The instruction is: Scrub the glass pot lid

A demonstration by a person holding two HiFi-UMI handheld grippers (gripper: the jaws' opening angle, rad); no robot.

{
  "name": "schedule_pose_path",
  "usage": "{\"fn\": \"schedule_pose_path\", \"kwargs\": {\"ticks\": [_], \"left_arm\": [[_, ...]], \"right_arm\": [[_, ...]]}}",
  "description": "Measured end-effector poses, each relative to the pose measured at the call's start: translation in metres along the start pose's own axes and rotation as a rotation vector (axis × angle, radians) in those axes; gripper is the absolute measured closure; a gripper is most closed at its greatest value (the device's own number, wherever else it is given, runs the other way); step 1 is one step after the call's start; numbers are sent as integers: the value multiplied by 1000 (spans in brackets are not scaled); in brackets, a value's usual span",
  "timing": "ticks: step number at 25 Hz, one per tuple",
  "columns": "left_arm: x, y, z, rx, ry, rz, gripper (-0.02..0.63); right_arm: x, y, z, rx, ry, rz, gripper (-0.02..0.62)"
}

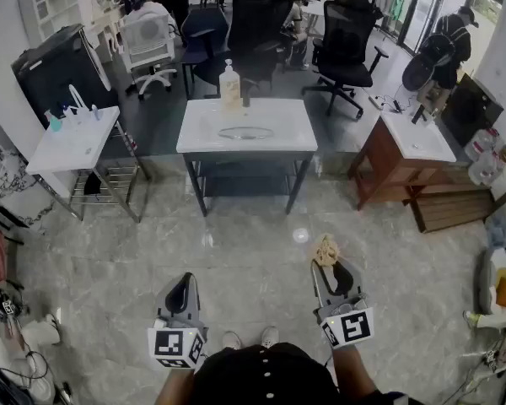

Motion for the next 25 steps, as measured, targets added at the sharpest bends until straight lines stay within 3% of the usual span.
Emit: {"fn": "schedule_pose_path", "kwargs": {"ticks": [25], "left_arm": [[-39,7,8,2,-12,46,580]], "right_arm": [[-49,-14,-18,23,23,1,462]]}}
Point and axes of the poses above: the fingertips, and each gripper's own axes: y backward along the fingers, x to its right, z out of its underside, the point moved 4 cm from there along y, backward along the fingers, and after that the axes turned 15 degrees about -x, right-handed, at the moved point
